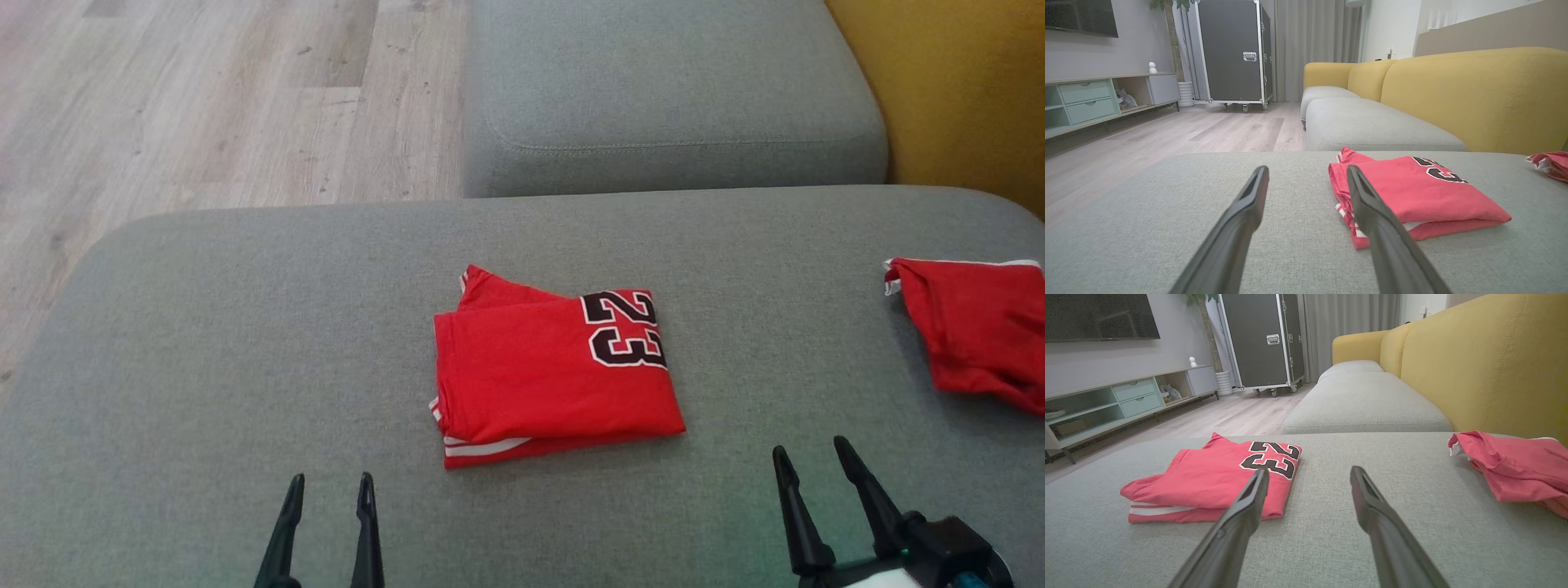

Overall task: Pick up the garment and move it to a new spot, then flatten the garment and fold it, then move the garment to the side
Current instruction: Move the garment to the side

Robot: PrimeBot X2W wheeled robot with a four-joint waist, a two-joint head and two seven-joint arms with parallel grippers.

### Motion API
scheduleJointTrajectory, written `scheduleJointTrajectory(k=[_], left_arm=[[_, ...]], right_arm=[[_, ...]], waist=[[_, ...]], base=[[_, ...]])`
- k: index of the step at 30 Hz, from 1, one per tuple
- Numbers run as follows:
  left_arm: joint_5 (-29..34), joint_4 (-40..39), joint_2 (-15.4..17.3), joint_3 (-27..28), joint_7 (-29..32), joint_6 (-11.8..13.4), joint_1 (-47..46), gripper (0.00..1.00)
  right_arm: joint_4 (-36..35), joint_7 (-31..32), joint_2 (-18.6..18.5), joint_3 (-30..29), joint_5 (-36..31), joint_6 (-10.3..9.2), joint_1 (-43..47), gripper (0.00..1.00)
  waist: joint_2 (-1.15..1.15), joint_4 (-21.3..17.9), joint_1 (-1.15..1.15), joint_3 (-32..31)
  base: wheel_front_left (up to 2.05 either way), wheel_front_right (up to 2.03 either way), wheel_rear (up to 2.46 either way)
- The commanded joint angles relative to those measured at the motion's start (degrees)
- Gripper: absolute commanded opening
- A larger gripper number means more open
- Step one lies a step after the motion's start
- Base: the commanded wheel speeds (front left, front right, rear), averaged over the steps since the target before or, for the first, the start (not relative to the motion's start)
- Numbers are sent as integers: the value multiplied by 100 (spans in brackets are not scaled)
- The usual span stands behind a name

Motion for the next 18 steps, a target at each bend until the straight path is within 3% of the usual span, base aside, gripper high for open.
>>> scheduleJointTrajectory(k=[1,18], left_arm=[[61,-172,-70,246,-55,-29,-162,100],[165,-51,-86,429,-55,-159,-100,100]], right_arm=[[-235,-62,-36,74,-59,-4,-240,100],[-246,-62,72,28,-148,-4,-250,100]], waist=[[0,-17,0,3],[0,-28,0,-31]], base=[[0,0,0],[0,0,0]])
